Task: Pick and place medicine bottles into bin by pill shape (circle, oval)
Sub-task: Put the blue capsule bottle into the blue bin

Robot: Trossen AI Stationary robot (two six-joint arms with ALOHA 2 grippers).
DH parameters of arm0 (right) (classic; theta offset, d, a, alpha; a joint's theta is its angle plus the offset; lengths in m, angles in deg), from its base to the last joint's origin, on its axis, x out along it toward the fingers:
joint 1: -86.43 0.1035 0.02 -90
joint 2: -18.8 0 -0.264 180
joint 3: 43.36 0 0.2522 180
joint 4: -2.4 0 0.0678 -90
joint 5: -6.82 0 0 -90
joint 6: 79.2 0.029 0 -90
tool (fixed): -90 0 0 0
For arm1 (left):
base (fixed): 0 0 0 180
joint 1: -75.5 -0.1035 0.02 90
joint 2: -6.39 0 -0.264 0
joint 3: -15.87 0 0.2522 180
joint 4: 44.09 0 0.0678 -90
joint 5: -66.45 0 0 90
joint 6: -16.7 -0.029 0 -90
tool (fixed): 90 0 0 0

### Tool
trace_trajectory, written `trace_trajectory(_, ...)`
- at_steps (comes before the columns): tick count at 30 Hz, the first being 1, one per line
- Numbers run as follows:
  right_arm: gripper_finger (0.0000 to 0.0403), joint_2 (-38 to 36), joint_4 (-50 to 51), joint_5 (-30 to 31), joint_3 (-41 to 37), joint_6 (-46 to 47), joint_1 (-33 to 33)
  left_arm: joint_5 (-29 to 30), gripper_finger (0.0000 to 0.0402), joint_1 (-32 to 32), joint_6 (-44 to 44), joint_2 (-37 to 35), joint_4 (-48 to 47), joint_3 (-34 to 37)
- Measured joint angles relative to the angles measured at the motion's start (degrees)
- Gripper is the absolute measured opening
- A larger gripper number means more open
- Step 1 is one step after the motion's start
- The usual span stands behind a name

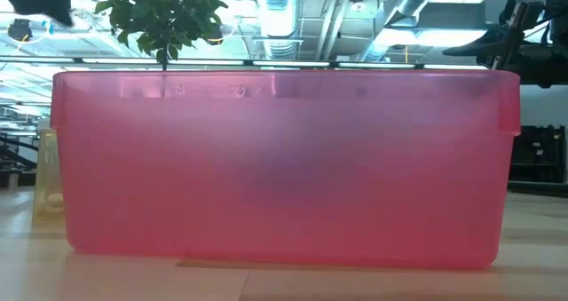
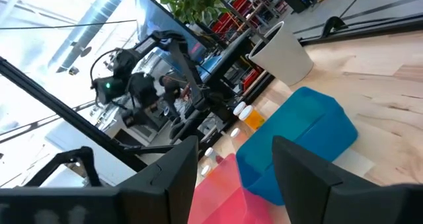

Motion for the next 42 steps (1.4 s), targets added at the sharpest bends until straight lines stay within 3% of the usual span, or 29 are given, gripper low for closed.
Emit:
trace_trajectory(5,0.0205,-0.01,0.02,-0.02,0.0,-0.15,0.0,-9.74,0.0277,-5.64,-6.36,4.0,1.91,0.93)
trace_trajectory(14,0.0205,-0.01,0.11,-0.04,0.0,-0.13,0.0,-17.09,0.0277,-18.82,-26.64,6.99,5.4,1.49)
trace_trajectory(20,0.0205,-0.02,0.26,-0.05,0.0,-0.09,0.0,-22.73,0.0277,-22.88,-32.55,7.06,11.37,8.7)
trace_trajectory(35,0.0205,0.0,0.46,-0.07,0.0,0.07,0.0,-21.07,0.0277,-19.36,-36.2,7.47,18.11,17.31)
trace_trajectory(42,0.0205,-0.01,0.52,-0.07,0.0,0.04,0.0,-18.87,0.0277,-18.49,-38.18,7.5,19.86,17.75)
